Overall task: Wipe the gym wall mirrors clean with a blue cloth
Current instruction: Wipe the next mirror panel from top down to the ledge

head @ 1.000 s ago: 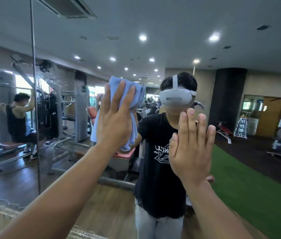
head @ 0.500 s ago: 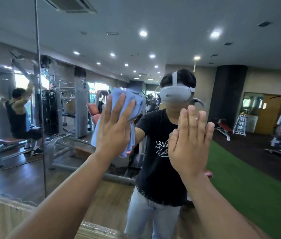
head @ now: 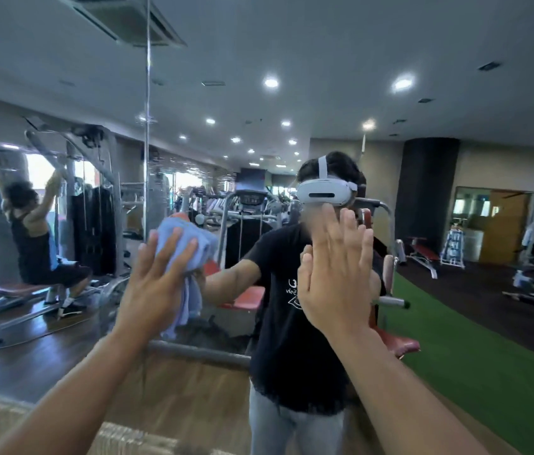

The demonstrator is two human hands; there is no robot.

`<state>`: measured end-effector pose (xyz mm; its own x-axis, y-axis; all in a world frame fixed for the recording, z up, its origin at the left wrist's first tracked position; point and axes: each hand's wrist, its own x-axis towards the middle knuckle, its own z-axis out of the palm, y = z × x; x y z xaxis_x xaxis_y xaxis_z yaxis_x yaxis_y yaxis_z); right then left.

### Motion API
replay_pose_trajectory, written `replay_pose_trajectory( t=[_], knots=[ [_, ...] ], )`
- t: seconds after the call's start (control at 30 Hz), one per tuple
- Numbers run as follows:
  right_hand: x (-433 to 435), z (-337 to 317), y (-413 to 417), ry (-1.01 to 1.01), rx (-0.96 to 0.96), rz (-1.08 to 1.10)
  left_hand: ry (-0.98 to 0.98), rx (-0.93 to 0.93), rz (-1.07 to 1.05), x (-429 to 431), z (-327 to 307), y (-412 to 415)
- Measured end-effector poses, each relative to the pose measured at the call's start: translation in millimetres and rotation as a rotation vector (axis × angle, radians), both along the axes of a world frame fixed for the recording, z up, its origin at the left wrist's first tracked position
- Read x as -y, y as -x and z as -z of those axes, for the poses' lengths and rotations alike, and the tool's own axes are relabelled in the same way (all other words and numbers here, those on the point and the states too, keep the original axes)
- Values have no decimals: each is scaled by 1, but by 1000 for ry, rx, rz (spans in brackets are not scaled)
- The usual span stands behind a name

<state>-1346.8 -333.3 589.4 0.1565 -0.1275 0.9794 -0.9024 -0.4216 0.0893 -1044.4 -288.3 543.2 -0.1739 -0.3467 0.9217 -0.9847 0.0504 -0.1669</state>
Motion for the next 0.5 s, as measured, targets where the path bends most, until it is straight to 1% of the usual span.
replay_pose_trajectory(
  t=[0.07, 0.1, 0.2, 0.23, 0.27, 0.3, 0.4, 0.43, 0.5],
  knots=[
    [2, -6, -12, -19, 14, 12, -19, -120, -5, 3, -32, -14],
    [4, -8, -16, -30, 15, 22, 13, -177, 3, 5, -52, -13],
    [13, -8, -27, -60, 21, 39, 144, -346, 59, 11, -108, 19],
    [16, -7, -29, -66, 34, 39, 169, -383, 74, 15, -121, 33],
    [19, -5, -31, -58, 45, 46, 190, -381, 93, 18, -131, 48],
    [22, -4, -32, -37, 48, 61, 212, -320, 107, 23, -135, 60],
    [28, -1, -29, 44, 18, 119, 260, 63, 173, 42, -114, 84],
    [29, 0, -28, 58, 12, 125, 254, 146, 213, 43, -99, 86],
    [30, 0, -28, 60, 15, 118, 222, 223, 258, 39, -61, 78]
  ],
)
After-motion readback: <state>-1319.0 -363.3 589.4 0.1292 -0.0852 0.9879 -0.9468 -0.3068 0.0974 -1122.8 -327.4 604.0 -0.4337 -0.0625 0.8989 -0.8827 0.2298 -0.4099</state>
